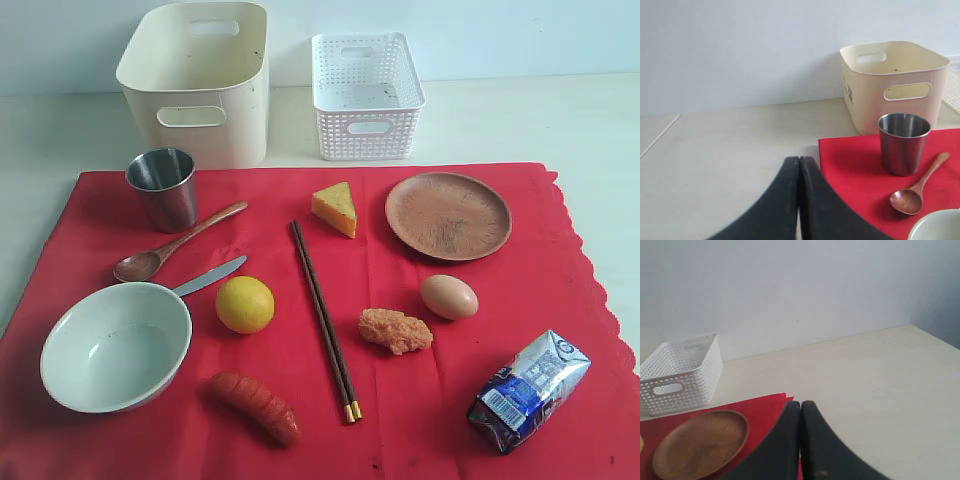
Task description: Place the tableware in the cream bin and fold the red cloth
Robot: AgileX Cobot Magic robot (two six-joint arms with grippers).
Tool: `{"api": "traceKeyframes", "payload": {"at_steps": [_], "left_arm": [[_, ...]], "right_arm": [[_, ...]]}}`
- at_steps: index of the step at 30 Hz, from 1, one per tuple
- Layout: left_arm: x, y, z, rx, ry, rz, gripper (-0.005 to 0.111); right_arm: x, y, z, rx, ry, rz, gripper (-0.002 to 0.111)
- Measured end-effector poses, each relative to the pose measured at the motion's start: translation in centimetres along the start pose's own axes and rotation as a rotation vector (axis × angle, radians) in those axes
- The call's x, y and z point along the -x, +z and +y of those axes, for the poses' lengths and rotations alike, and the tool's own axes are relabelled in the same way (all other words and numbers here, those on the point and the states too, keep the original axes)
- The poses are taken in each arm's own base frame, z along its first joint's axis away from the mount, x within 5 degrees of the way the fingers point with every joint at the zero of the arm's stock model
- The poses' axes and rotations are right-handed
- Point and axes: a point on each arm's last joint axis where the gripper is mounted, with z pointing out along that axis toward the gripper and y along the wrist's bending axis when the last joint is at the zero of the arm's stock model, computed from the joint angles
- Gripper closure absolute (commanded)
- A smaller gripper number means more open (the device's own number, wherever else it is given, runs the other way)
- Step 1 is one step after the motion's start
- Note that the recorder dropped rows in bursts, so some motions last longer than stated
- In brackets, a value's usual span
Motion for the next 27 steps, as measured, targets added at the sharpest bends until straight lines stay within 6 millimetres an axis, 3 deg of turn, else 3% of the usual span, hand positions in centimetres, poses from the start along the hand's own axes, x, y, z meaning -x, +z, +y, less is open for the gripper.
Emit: {"api": "traceKeyframes", "payload": {"at_steps": [27], "left_arm": [[0.0, 0.0, 0.0, 0.0, 0.0, 0.0, 0.106]], "right_arm": [[0.37, -0.01, 0.05, 0.006, 0.019, -0.04, 0.108]]}}
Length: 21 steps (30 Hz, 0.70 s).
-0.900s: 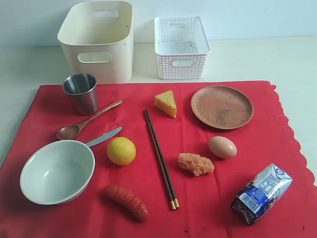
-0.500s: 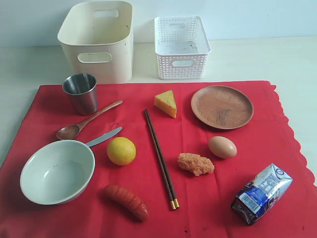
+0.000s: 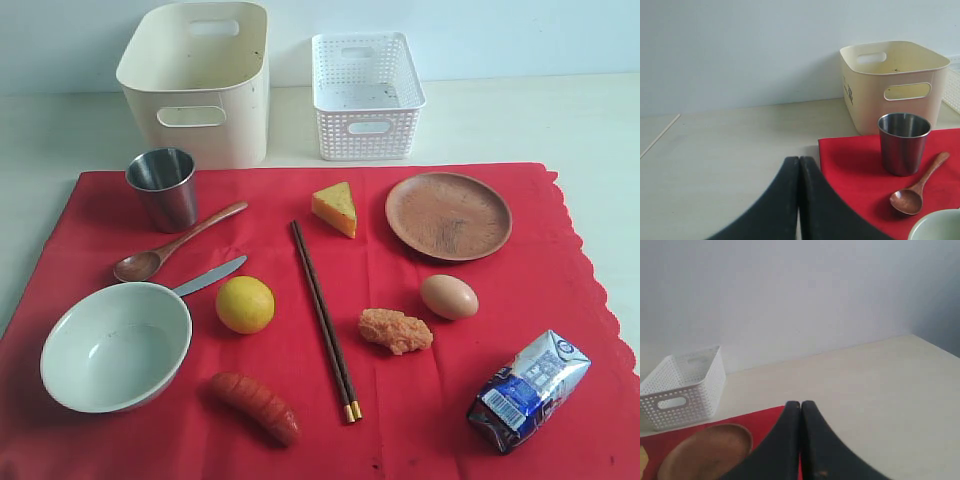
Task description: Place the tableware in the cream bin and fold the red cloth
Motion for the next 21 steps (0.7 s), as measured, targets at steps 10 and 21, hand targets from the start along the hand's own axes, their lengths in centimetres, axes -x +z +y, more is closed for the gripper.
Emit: {"api": "traceKeyframes", "payload": {"at_steps": [10, 21], "left_arm": [[0.0, 0.0, 0.0, 0.0, 0.0, 0.0, 0.106], [0.0, 0.0, 0.0, 0.0, 0.0, 0.0, 0.106]], "right_arm": [[1.4, -0.1, 0.2, 0.032, 0.162, -0.15, 0.108], [3.4, -0.6, 0.5, 0.063, 0.191, -0.275, 0.108]]}}
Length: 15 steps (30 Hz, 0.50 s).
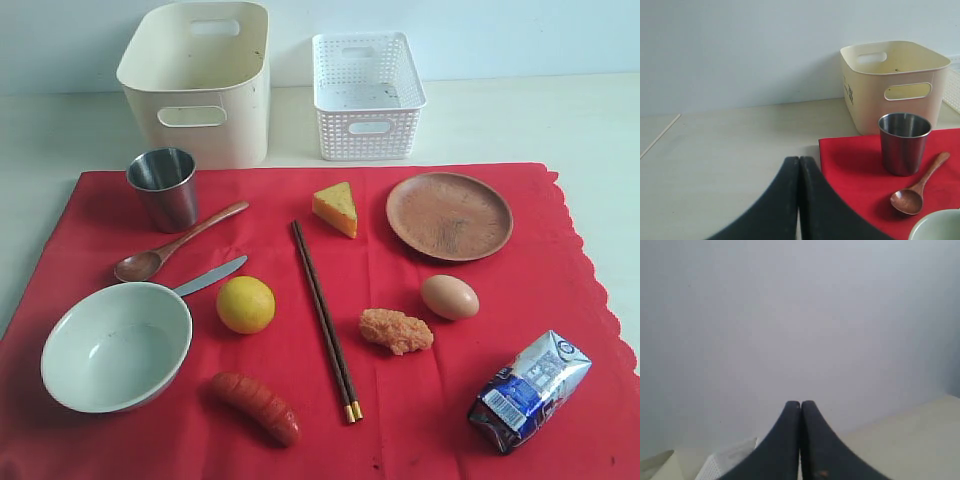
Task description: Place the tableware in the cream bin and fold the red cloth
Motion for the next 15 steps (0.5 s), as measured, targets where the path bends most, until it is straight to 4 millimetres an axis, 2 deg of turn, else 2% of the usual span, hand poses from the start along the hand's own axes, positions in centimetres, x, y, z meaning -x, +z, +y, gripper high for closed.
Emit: {"api": "traceKeyframes", "payload": {"at_steps": [4, 8, 10, 15], "left_arm": [[0.0, 0.0, 0.0, 0.0, 0.0, 0.0, 0.106], [0.0, 0.0, 0.0, 0.0, 0.0, 0.0, 0.106], [0.0, 0.0, 0.0, 0.0, 0.0, 0.0, 0.106], [0.0, 0.0, 0.0, 0.0, 0.0, 0.0, 0.106]], "right_arm": [[2.0, 0.3, 0.8, 0.015, 0.0, -0.042, 0.108], [3.3, 1.6, 1.3, 0.001, 0.0, -0.004, 0.108], [3.5, 2.7, 1.4, -0.021, 0.0, 0.054, 0.108], [2.8, 6.0, 1.2, -0.108, 0.0, 0.299, 0.108]]}}
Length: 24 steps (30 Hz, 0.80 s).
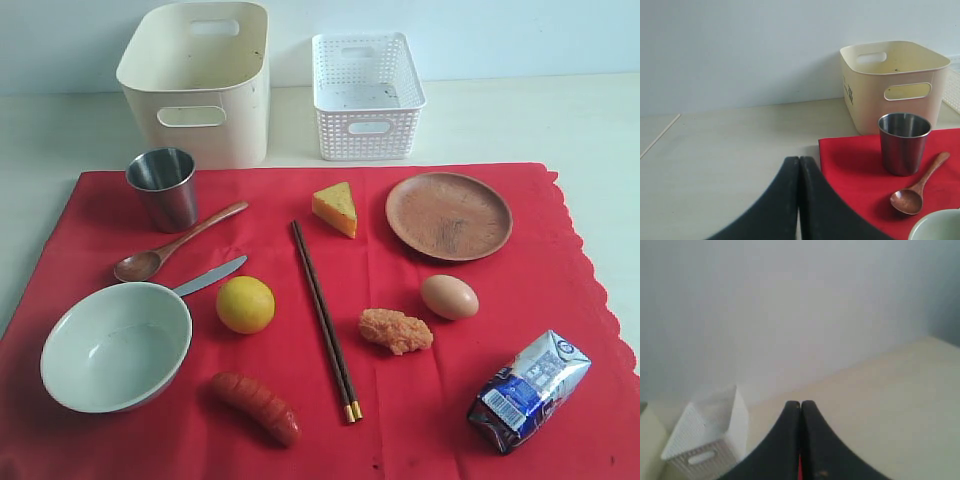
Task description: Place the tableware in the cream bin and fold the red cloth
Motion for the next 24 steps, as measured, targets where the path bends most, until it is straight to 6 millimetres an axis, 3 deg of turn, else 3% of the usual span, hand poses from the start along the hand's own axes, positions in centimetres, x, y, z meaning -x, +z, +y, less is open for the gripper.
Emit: {"api": "traceKeyframes", "payload": {"at_steps": [6, 13, 19, 24], "left_arm": [[0.0, 0.0, 0.0, 0.0, 0.0, 0.0, 0.106], [0.0, 0.0, 0.0, 0.0, 0.0, 0.0, 0.106], [0.0, 0.0, 0.0, 0.0, 0.0, 0.0, 0.106], [0.0, 0.0, 0.0, 0.0, 0.0, 0.0, 0.106]], "right_arm": [[-1.5, 4.5, 0.7, -0.035, -0.039, 0.342, 0.108], [-6.5, 8.1, 4.3, 0.131, -0.177, 0.676, 0.107], [-10.9, 8.9, 5.8, 0.175, -0.258, 0.885, 0.083], [-13.1, 8.9, 6.7, 0.235, -0.362, 0.954, 0.06]]}}
